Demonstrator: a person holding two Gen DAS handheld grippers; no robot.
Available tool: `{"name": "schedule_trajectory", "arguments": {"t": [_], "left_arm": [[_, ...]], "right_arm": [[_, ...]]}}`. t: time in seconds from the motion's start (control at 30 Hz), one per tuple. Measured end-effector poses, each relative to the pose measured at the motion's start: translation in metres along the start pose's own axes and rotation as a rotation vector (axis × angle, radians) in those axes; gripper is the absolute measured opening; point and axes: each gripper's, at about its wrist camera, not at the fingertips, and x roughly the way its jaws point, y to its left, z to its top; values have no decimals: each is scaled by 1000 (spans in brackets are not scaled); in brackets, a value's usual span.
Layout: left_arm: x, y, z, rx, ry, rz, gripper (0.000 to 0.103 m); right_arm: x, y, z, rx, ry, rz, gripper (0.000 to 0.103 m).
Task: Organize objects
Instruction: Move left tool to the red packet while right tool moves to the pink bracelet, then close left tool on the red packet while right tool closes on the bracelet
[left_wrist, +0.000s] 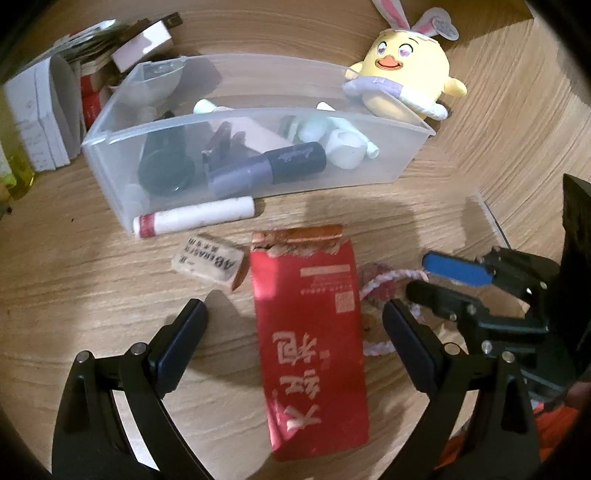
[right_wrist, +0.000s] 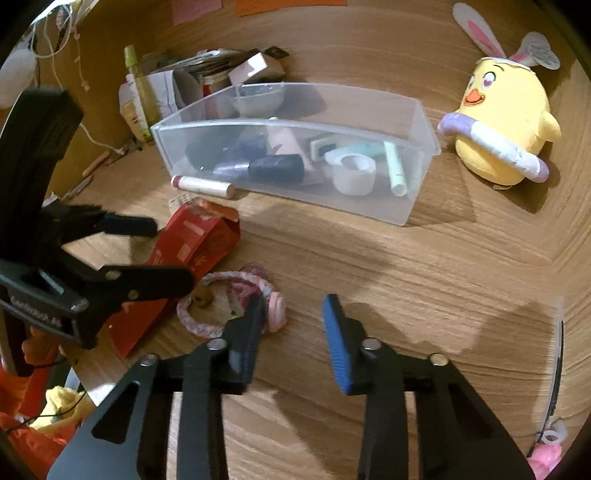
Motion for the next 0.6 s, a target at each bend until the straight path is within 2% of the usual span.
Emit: {"name": "schedule_trajectory", "arguments": {"t": [0.17,0.27,0.47,0.6], "left_arm": [[8,-4,9,12,-2,17,97],[11,-4,14,7,-10,23,95],[11,-7,14,41,-36,44,59],[8,-9,12,60,-54,60,54]], "right_arm": [[-2,3,-3,-11,-4,8,14],[-2,4,-4,-19,-13,-6,12],[-12,-2,-2,11,-51,-15,12],[-23,-8,1,34,-80,-21,12]]}}
